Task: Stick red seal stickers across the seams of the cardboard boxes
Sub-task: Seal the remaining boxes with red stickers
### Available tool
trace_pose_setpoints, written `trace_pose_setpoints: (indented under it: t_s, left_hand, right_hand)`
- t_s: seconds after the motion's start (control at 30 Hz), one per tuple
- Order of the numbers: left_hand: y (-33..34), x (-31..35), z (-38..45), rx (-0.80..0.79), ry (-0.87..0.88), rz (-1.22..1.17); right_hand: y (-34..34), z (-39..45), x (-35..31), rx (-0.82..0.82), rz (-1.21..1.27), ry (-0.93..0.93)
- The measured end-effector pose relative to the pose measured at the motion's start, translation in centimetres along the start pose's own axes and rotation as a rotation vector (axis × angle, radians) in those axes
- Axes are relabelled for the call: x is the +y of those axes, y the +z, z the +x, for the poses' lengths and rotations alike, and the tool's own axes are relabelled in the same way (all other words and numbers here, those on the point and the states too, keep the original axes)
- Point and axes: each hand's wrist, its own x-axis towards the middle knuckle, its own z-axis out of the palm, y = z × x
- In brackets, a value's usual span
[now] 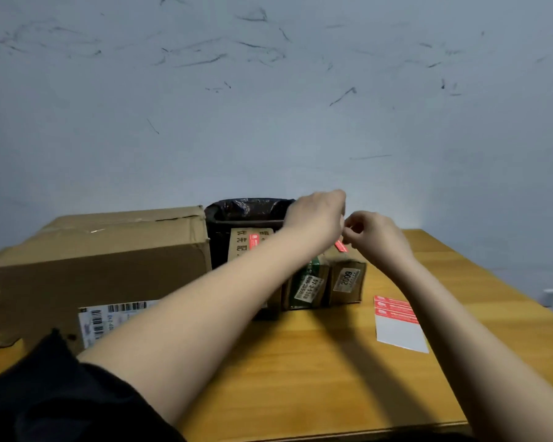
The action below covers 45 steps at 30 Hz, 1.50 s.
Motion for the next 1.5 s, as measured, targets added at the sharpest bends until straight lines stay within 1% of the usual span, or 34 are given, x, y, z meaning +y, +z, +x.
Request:
trace_pose_setpoints:
  t_s: [0.13, 0.3, 0.47, 0.6, 0.7, 0.8, 0.9, 1.0, 1.13, 1.2, 1.33, 1.4, 1.47, 1.5]
  left_hand:
    - [3.3, 1.8, -1.4, -0.033, 0.033, -0.121]
    - [7.7, 3.4, -2.2, -0.166, -0.008, -0.228]
    - [12.6, 4.1, -2.3, -0.287, -0.029, -0.295]
    - [16.2, 4.3, -2.5, -0.360, -0.044, -0.265]
    - [18.2, 4.4, -2.7, -0.368, -0.048, -0.219]
    - [19.8, 4.7, -3.0, -0.358, -0.018, -0.146]
    - [20.9, 5.0, -3.3, -0.300, 0.045, -0.047]
    - [21.7, 5.0, -3.8, -0.227, 0.054, -0.059]
    - [22.1, 4.8, -4.1, -0.147, 0.044, -0.092]
    - [22.1, 4.8, -4.2, -0.130, 0.030, -0.121]
    - [22.2, 4.3, -4.3, -0.172, 0.009, -0.190]
    - [22.1, 4.3, -4.4, -0.165, 0.031, -0.232]
    - [22.0, 4.2, -4.3, -0.152, 0.046, -0.346]
    - [22.1, 4.1, -4.2, -0.156, 0.035, -0.453]
  right_hand:
    - [0.0, -2.8, 2.8, 0.018, -0.012, 0.040]
    - [0.7, -4.9, 6.9, 0.019, -0.010, 0.114]
    - [2.1, -5.7, 12.0, -0.040, -0.097, 0.200]
    - [3.5, -6.2, 15.1, -0.150, -0.223, 0.290]
    - [4.5, -6.8, 16.0, -0.179, -0.238, 0.329]
    - [5.4, -7.5, 16.3, -0.147, -0.276, 0.301]
    - [5.8, -7.8, 16.6, -0.116, -0.277, 0.261]
    - [5.8, -7.8, 16.8, -0.092, -0.263, 0.227]
    - [5.8, -7.9, 17.1, -0.007, -0.168, 0.167]
    - [5.8, -7.9, 17.4, 0.046, -0.030, 0.150]
    - [5.3, -8.0, 17.1, 0.145, 0.314, 0.201]
    - [5.1, -8.0, 17.1, 0.189, 0.403, 0.197]
    - [4.8, -7.9, 17.2, 0.212, 0.471, 0.184]
    - [4.8, -7.8, 17.1, 0.219, 0.509, 0.179]
